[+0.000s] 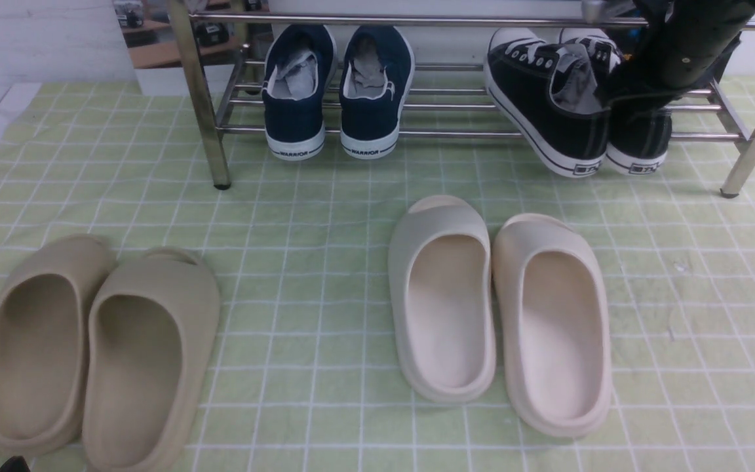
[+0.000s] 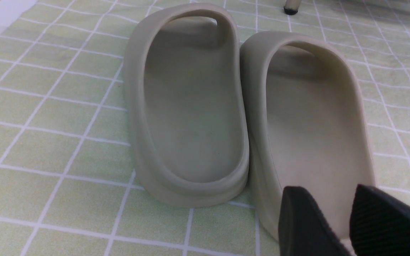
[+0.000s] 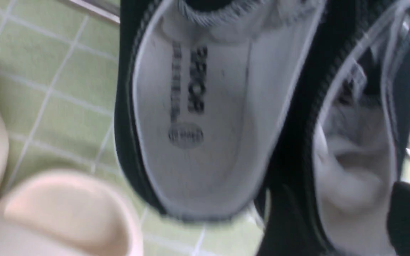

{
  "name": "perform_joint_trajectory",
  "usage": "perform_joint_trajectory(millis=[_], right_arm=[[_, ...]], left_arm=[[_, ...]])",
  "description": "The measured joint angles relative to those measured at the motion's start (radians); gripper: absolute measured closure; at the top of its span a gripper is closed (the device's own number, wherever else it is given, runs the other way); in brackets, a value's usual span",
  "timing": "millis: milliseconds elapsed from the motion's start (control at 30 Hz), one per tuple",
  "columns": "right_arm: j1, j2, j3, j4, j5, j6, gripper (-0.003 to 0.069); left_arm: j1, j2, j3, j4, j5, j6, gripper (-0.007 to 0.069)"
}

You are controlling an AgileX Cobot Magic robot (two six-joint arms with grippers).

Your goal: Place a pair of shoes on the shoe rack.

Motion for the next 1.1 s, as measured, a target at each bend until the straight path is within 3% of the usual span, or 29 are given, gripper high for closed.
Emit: perform_joint_trajectory(millis=[133, 267, 500, 533, 600, 633, 900, 1100], right_arm=[[0.001, -0.054, -0.001, -0.009, 0.091, 0.0, 0.0153], [0.001, -0.132, 0.02, -0.021, 0.106, 0.044, 0.0191], [0.001, -0.437, 0.197, 0.118, 0.108, 0.077, 0.048], [0.001, -0.448, 0.197, 0.122, 0.108, 0.076, 0.0489], [0.001, -0.597, 0.325, 0.159, 0.11, 0.061, 0.062], [0.001, -0.652, 0.378, 0.168, 0.11, 0.061, 0.0649], [0.001, -1.057, 0.824, 0.283, -0.048, 0.055, 0.0662], [0.001, -1.287, 1.074, 0.292, -0.17, 0.053, 0.0662]], left_arm=[[0.0, 0.0, 0.0, 0.0, 0.0, 0.0, 0.0395], [0.0, 0.0, 0.0, 0.0, 0.0, 0.0, 0.0389], [0.0, 0.0, 0.0, 0.0, 0.0, 0.0, 0.0387], [0.0, 0.0, 0.0, 0.0, 0.0, 0.0, 0.0387], [0.0, 0.0, 0.0, 0.0, 0.0, 0.0, 0.0387], [0.0, 0.0, 0.0, 0.0, 0.0, 0.0, 0.0387], [0.0, 0.0, 0.0, 0.0, 0.0, 0.0, 0.0387], [0.0, 0.0, 0.0, 0.0, 0.0, 0.0, 0.0387]])
